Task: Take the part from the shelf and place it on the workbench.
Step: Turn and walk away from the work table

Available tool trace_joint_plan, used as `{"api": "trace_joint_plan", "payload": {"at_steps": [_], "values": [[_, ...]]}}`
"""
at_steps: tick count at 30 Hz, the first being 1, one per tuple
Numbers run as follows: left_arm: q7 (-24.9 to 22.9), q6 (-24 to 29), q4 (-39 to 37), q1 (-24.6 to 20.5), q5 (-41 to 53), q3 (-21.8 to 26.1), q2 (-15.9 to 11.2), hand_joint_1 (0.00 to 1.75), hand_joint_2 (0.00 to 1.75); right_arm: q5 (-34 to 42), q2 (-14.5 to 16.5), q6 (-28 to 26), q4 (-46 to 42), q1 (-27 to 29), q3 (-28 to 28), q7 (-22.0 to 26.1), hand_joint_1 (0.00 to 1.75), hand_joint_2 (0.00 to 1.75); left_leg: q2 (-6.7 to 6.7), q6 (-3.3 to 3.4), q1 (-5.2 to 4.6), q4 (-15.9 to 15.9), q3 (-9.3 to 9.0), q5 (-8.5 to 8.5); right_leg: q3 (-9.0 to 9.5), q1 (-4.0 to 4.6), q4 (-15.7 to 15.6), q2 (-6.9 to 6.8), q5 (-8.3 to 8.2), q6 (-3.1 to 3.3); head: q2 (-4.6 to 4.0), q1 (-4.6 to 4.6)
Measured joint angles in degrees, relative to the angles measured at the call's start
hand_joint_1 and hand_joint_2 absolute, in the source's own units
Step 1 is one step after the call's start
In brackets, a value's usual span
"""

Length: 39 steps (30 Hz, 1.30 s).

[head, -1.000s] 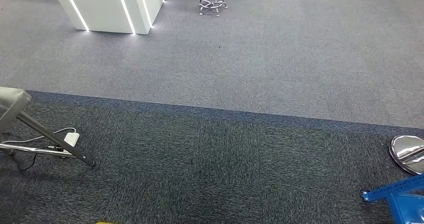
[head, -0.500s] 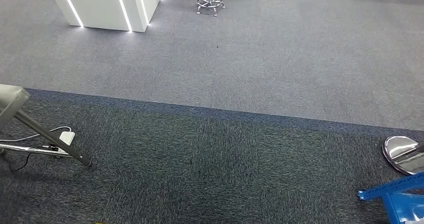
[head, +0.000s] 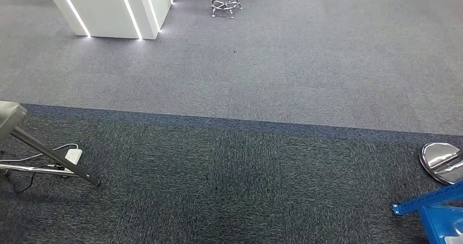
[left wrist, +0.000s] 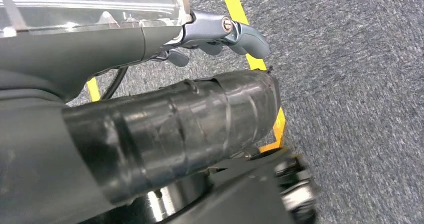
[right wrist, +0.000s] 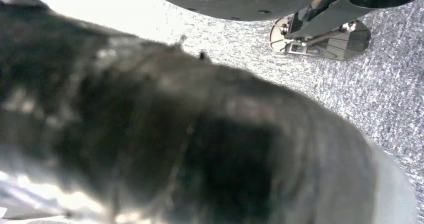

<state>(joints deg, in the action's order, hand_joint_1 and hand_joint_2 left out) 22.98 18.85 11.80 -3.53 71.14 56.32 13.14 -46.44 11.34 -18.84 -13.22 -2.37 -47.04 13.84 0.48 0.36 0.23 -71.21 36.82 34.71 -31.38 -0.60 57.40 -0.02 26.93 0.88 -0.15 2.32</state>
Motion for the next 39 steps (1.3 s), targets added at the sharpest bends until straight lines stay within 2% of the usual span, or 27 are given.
{"api": "trace_joint_plan", "payload": {"at_steps": [1, 2, 3, 4, 6, 7, 10, 11, 13, 15, 16, 17, 18, 20, 22, 25, 27, 28, 30, 31, 32, 33, 34, 36, 37, 38, 39], "values": [[0.1, -0.2, 0.0, 0.0, 0.0, 0.0, 0.0, 0.00, 0.00, 0.0, 0.0, 0.0, 0.0, 0.0, 0.0, 0.0, 0.00, 0.00, 0.00, -0.11, 0.04, -2.4, 1.17, 0.57, 0.02, 0.04, 0.0, 0.02, 0.03, 0.03, 0.00, 0.01], [0.3, -0.5, 0.0, 0.1, -0.1, 0.0, 0.0, 0.00, 0.00, -0.1, 0.0, 0.0, 0.0, 0.0, 0.0, 0.0, 0.00, 0.00, 0.00, -0.16, 0.07, -2.9, 1.42, 0.04, 0.05, 0.06, 0.1, 0.06, 0.08, 0.03, 0.00, 0.01], [0.5, -0.9, 0.0, 0.1, -0.1, 0.1, 0.0, 0.00, 0.00, -0.1, 0.0, 0.0, 0.0, 0.0, 0.0, 0.0, 0.00, 0.00, 0.00, -0.13, 0.11, -0.9, 0.48, -1.61, 0.12, 0.06, 0.2, 0.14, 0.14, -0.02, 0.00, 0.01], [0.8, -1.3, 0.0, 0.1, -0.2, 0.1, 0.0, 0.00, 0.00, -0.1, 0.0, 0.0, 0.0, 0.0, 0.0, 0.0, 0.00, 0.00, 0.00, -0.02, 0.15, 3.0, -1.36, -3.83, 0.20, 0.06, 0.3, 0.22, 0.24, -0.12, 0.00, 0.01], [1.3, -2.0, 0.0, 0.0, -0.3, 0.2, 0.0, 0.00, 0.00, -0.3, 0.0, 0.0, 0.0, 0.0, 0.0, 0.0, 0.00, 0.00, -0.12, 0.38, 0.11, 10.3, -4.83, -6.54, 0.16, 0.22, 0.7, 0.36, 0.54, -0.54, 0.00, 0.02], [1.5, -2.3, 0.0, 0.0, -0.3, 0.2, 0.0, 0.00, 0.00, -0.3, 0.0, 0.0, 0.0, 0.0, 0.0, 0.0, 0.00, 0.00, -0.17, 0.64, 0.05, 12.2, -5.67, -6.96, 0.08, 0.29, 0.9, 0.38, 0.63, -0.80, 0.00, 0.02], [1.7, -2.7, 0.0, 0.1, -0.4, 0.3, 0.0, 0.00, 0.00, -0.5, 0.0, 0.0, 0.0, -0.1, 0.0, 0.0, 0.00, 0.00, -0.17, 1.57, -0.07, 13.0, -5.79, -7.11, -0.04, 0.30, 1.0, 0.37, 0.67, -1.69, 0.00, 0.03], [1.7, -2.8, 0.0, 0.1, -0.4, 0.3, -0.1, 0.00, 0.00, -0.6, 0.0, 0.0, 0.0, 0.0, 0.0, 0.0, 0.00, 0.00, -0.12, 1.94, 0.01, 13.2, -5.83, -7.31, -0.22, 0.27, 1.5, 0.34, 1.16, -1.98, 0.00, 0.05], [1.7, -2.8, 0.0, 0.1, -0.4, 0.4, -0.1, 0.00, 0.00, -0.6, 0.0, 0.0, 0.0, 0.0, 0.0, 0.0, 0.00, 0.00, 0.01, 2.58, 0.20, 13.6, -5.84, -7.65, -2.06, 0.14, 5.7, 0.28, 3.96, -2.50, 0.00, 0.09], [1.7, -2.9, 0.0, 0.1, -0.4, 0.4, -0.1, 0.00, 0.00, -0.6, 0.0, 0.0, 0.0, 0.0, 0.0, 0.0, 0.00, 0.00, 0.14, 2.79, 0.11, 13.6, -5.70, -7.67, -5.64, 0.03, 13.2, 0.26, 7.59, -2.84, 0.00, 0.11], [1.7, -2.9, 0.0, 0.1, -0.4, 0.4, -0.1, 0.00, 0.00, -0.6, 0.0, 0.0, 0.0, 0.0, 0.0, 0.0, 0.00, 0.00, 0.19, 2.81, 0.06, 13.6, -5.69, -7.66, -6.99, -0.05, 16.0, 0.25, 8.30, -2.94, 0.00, 0.10], [1.7, -2.9, 0.0, 0.2, -0.4, 0.4, -0.1, 0.00, 0.00, -0.6, 0.0, 0.0, 0.0, 0.1, 0.0, 0.0, 0.00, 0.00, 0.21, 2.81, 0.04, 13.5, -5.70, -7.63, -7.42, -0.10, 16.8, 0.24, 7.90, -2.97, 0.00, 0.10], [1.6, -2.9, 0.0, 0.2, -0.5, 0.4, -0.1, 0.00, 0.00, -0.6, 0.0, 0.0, 0.0, 0.1, 0.0, 0.0, 0.00, 0.00, 0.18, 2.79, 0.03, 13.5, -5.77, -7.58, -6.71, -0.14, 15.2, 0.23, 6.39, -2.93, 0.00, 0.11], [1.5, -2.9, 0.0, 0.1, -0.5, 0.4, -0.1, 0.00, 0.00, -0.6, 0.0, 0.0, 0.0, 0.1, 0.0, 0.1, 0.00, 0.00, 0.12, 2.60, 0.01, 13.4, -5.95, -7.42, -3.14, -0.12, 7.7, 0.12, 2.44, -2.59, 0.00, 0.11], [1.4, -2.9, 0.0, 0.1, -0.5, 0.5, -0.1, 0.00, 0.00, -0.6, 0.0, -0.1, 0.0, 0.0, 0.0, 0.1, 0.00, 0.00, 0.12, 2.15, -0.19, 13.2, -5.96, -7.21, -0.61, 0.14, 2.0, 0.04, 0.59, -2.08, 0.00, 0.08], [1.3, -2.9, 0.0, 0.0, -0.5, 0.6, -0.1, 0.00, 0.00, -0.9, 0.0, -0.1, 0.0, 0.0, 0.0, 0.2, 0.00, 0.00, 0.17, 1.23, -0.26, 13.2, -5.90, -7.08, -0.34, 0.30, 0.9, 0.09, 0.52, -1.30, 0.00, 0.05], [1.3, -2.8, 0.0, 0.0, -0.5, 0.7, -0.1, 0.00, 0.00, -1.0, 0.0, 0.2, 0.0, 0.0, 0.0, 0.3, 0.00, 0.00, 0.07, 0.65, -0.16, 11.4, -5.26, -5.75, -0.16, 0.03, 0.5, 0.06, 0.27, -0.55, 0.00, 0.04], [1.3, -2.8, 0.0, 0.0, -0.6, 0.8, -0.1, 0.00, 0.00, -1.0, 0.0, 0.5, 0.0, 0.0, 0.0, 0.3, 0.00, 0.00, 0.01, 0.42, -0.10, 9.1, -4.25, -4.24, -0.09, -0.10, 0.3, 0.06, 0.16, -0.23, 0.00, 0.03], [1.4, -2.8, 0.0, 0.0, -0.6, 0.8, -0.1, 0.00, 0.00, -0.9, 0.0, 0.9, 0.0, 0.0, 0.0, 0.3, 0.00, 0.00, -0.03, 0.12, 0.01, 1.5, -0.89, -0.37, -0.14, 0.00, 0.3, 0.25, 0.16, 0.07, 0.00, 0.00], [1.4, -2.8, 0.0, 0.0, -0.5, 0.9, -0.1, 0.00, 0.00, -0.9, 0.0, 1.0, 0.0, 0.0, 0.0, 0.3, 0.00, 0.00, -0.03, 0.02, 0.04, -1.6, 0.59, 0.70, -0.14, 0.04, 0.3, 0.47, 0.16, 0.08, 0.00, 0.01], [1.3, -2.8, 0.0, 0.1, -0.5, 0.9, -0.1, 0.00, 0.00, -0.9, 0.0, 1.0, 0.0, 0.0, 0.0, 0.3, 0.00, 0.00, -0.04, -0.02, 0.06, -3.3, 1.38, 0.80, -0.13, 0.06, 0.4, 0.76, 0.17, 0.09, 0.00, 0.01], [1.3, -2.8, 0.0, 0.1, -0.5, 0.9, -0.1, 0.00, 0.00, -0.9, 0.0, 1.0, 0.0, 0.0, 0.0, 0.3, 0.00, 0.00, -0.09, 0.01, 0.08, -2.5, 1.03, -0.33, -0.08, 0.07, 0.4, 1.17, 0.18, 0.08, 0.00, 0.01], [1.3, -2.8, 0.0, 0.1, -0.4, 0.9, -0.1, 0.00, 0.00, -0.9, 0.0, 1.1, 0.0, 0.0, 0.0, 0.3, 0.00, 0.00, -0.31, 0.13, 0.10, 0.4, -0.39, -2.36, -0.03, 0.07, 0.5, 1.66, 0.21, 0.03, 0.00, 0.01], [1.3, -2.8, 0.0, 0.2, -0.4, 0.9, -0.1, 0.00, 0.00, -0.9, 0.0, 1.2, 0.0, -0.1, 0.0, 0.3, 0.00, 0.00, -2.00, 0.49, 0.19, 8.5, -4.07, -5.89, -0.13, 0.13, 0.9, 2.71, 0.34, -0.21, 0.00, 0.01], [1.3, -2.8, 0.0, 0.2, -0.4, 0.9, -0.1, 0.00, 0.00, -0.9, 0.0, 1.3, 0.0, -0.2, 0.0, 0.2, 0.00, 0.00, -2.79, 0.64, 0.21, 11.2, -5.24, -6.69, -0.29, 0.17, 1.1, 3.20, 0.36, -0.44, 0.00, 0.01], [1.3, -2.8, 0.0, 0.1, -0.4, 0.9, -0.1, 0.00, 0.00, -0.9, 0.0, 1.4, 0.0, -0.2, 0.0, 0.2, 0.00, 0.00, -3.32, 0.76, 0.18, 12.5, -5.78, -6.78, -0.49, 0.19, 1.2, 3.63, 0.35, -0.73, 0.00, 0.02], [1.3, -2.8, 0.0, 0.1, -0.4, 0.9, -0.2, 0.00, 0.00, -0.9, 0.0, 1.4, 0.0, -0.2, 0.0, 0.2, 0.00, 0.00, -3.23, 0.86, 0.11, 12.7, -5.88, -6.67, -0.65, 0.18, 1.2, 4.06, 0.27, -1.08, 0.00, 0.02]]}}
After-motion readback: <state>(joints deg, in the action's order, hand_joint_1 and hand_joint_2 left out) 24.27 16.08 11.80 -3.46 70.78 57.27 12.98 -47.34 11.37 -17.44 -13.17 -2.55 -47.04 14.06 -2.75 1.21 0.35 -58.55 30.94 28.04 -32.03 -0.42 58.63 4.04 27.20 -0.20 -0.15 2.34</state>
